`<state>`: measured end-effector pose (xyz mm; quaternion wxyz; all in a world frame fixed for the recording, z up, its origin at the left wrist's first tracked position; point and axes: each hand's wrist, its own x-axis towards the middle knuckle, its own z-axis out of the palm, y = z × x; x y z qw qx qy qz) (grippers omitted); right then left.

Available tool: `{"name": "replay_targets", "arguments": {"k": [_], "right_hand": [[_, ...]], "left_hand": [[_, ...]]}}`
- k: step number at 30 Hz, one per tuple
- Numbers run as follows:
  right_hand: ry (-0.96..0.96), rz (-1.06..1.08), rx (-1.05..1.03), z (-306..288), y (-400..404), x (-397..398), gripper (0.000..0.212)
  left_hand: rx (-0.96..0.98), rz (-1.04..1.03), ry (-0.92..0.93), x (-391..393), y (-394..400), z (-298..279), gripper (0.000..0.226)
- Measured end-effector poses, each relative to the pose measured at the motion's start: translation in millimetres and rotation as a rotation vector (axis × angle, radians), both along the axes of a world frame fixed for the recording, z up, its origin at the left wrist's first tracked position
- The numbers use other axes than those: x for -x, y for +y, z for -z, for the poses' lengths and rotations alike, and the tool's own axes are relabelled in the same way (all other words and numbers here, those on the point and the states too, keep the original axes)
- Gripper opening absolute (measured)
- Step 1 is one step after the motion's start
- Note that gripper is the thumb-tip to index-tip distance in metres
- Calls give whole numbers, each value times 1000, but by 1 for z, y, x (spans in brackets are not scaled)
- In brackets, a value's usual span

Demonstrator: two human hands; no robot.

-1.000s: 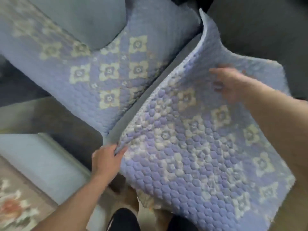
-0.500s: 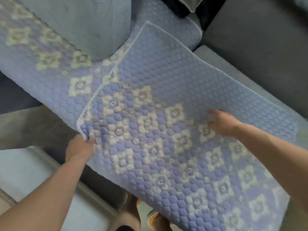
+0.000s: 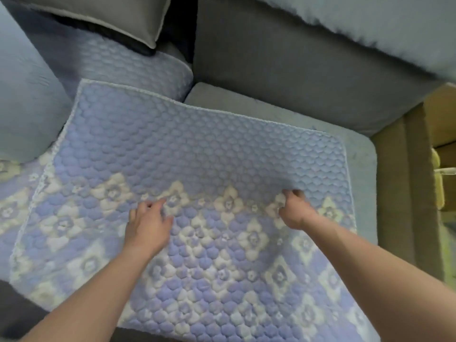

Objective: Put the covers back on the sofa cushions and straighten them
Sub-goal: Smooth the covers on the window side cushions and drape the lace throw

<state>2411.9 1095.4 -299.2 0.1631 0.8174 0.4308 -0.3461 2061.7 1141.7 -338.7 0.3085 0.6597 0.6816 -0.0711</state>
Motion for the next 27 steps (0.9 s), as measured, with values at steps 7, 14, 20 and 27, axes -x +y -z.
{"name": "replay_targets", "arguments": {"k": [7, 14, 20, 27], "right_hand": [[-301, 341, -177, 44, -10, -124, 55], [-279, 682, -279, 91, -10, -174, 41], [-412, 685, -460, 59, -2, -232, 34], [-269, 550, -342, 64, 32, -281, 61]], "left_hand": [[-255, 97, 66, -114, 55, 30, 51], [-235, 77, 192, -168, 87, 58, 25], [-341, 53, 124, -242, 116, 41, 13], [-223, 290, 4, -321, 153, 50, 36]]}}
